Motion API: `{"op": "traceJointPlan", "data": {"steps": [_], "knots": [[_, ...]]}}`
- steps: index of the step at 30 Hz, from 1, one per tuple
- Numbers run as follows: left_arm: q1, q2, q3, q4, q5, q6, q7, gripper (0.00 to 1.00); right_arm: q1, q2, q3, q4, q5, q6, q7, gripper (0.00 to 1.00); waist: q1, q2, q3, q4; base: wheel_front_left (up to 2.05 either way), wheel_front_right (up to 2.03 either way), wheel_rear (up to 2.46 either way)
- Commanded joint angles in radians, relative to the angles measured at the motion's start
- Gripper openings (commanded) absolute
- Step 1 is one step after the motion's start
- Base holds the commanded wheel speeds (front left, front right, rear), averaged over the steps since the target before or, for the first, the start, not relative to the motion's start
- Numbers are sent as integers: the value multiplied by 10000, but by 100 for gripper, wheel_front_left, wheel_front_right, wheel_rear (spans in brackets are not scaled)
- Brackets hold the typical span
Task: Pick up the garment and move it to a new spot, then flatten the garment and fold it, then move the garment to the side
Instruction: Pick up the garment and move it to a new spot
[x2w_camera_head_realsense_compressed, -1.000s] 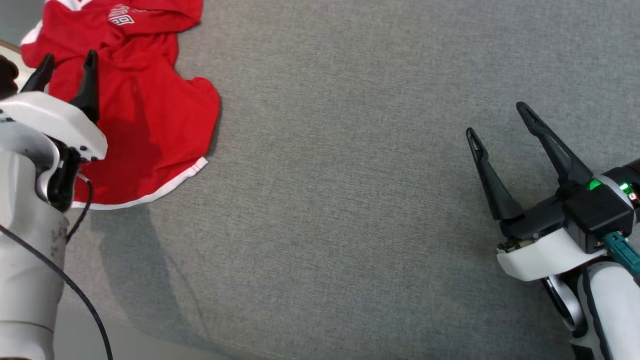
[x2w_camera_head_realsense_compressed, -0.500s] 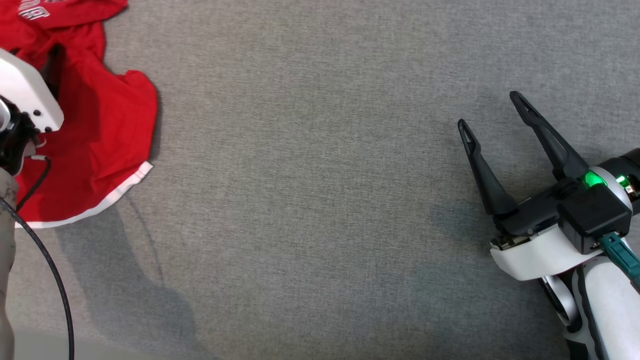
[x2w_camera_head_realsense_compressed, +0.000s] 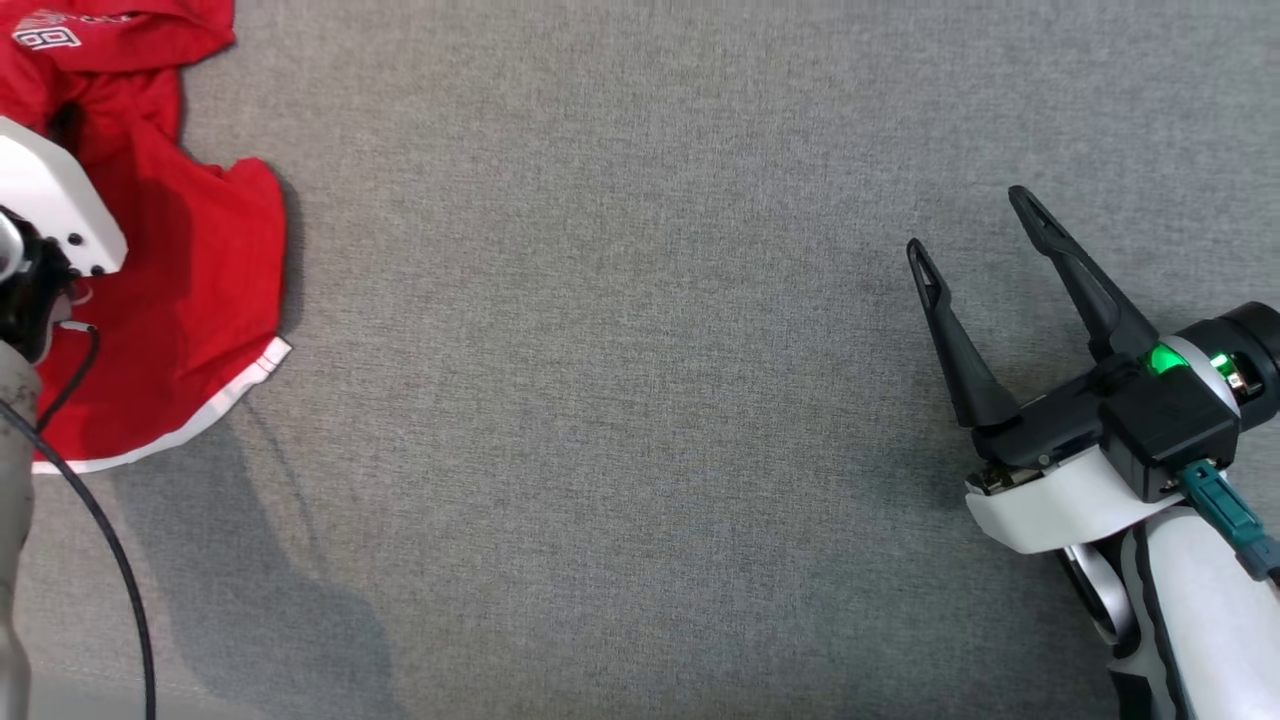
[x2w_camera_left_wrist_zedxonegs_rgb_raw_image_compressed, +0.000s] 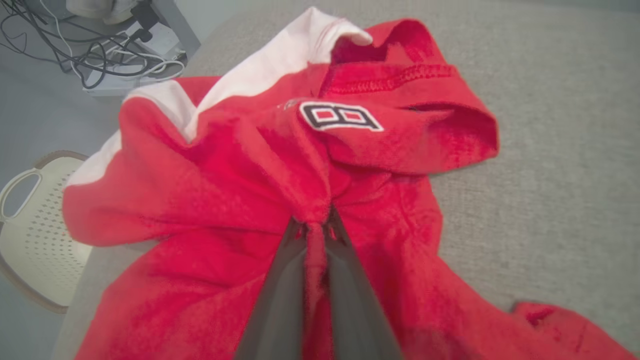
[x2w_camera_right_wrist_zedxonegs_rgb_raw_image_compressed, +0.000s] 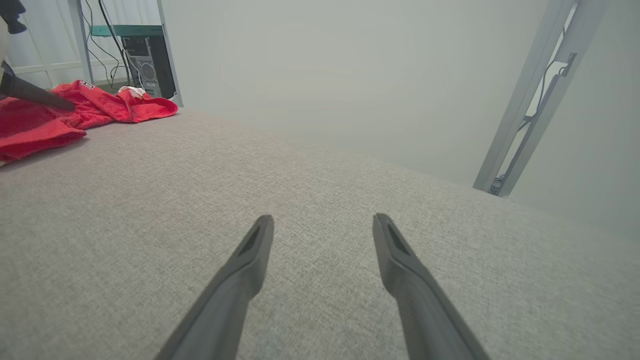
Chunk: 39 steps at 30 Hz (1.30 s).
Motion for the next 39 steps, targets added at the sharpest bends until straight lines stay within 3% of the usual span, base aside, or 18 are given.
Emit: {"op": "traceJointPlan", "data": {"steps": [1,5,14,20,26,31,34,38,39], "knots": [[148,-86,-104,-116,-102,-17,-108,0,-23,-1,-32,106,-18,-3,-121,100,0,0,-228,-20,0,0,0],[609,-476,-702,-782,-542,-17,-218,0,-2,148,-49,466,110,-3,-343,100,0,0,-802,-85,0,0,0],[1798,-545,-2151,-3154,-1733,-18,-417,0,207,577,-58,1365,343,-3,-805,100,0,0,-2432,-557,0,0,0],[2346,-803,-2105,-5258,-2885,-13,-422,0,534,849,-300,1782,533,-3,-1024,100,0,0,-3445,-1040,0,0,0],[2786,-1389,-2096,-7128,-3294,541,-86,0,699,969,-478,1917,576,-3,-1089,100,0,0,-3835,-1417,0,0,0],[3365,-1865,-2336,-8582,-3386,1366,325,0,605,1081,-664,1876,645,-3,-1116,100,0,0,-3857,-1975,0,0,0],[3739,-2130,-2734,-8631,-2988,1977,293,0,531,1171,-715,1743,641,-3,-1117,100,0,0,-3701,-2508,0,0,0],[4044,-2492,-2968,-7652,-2702,2558,22,0,466,1233,-738,1636,710,-3,-1107,100,0,0,-3504,-3024,0,0,0],[4155,-2643,-2923,-7254,-2829,2742,39,35,446,1249,-751,1624,725,-3,-1102,100,0,0,-3465,-3133,0,0,0]]}}
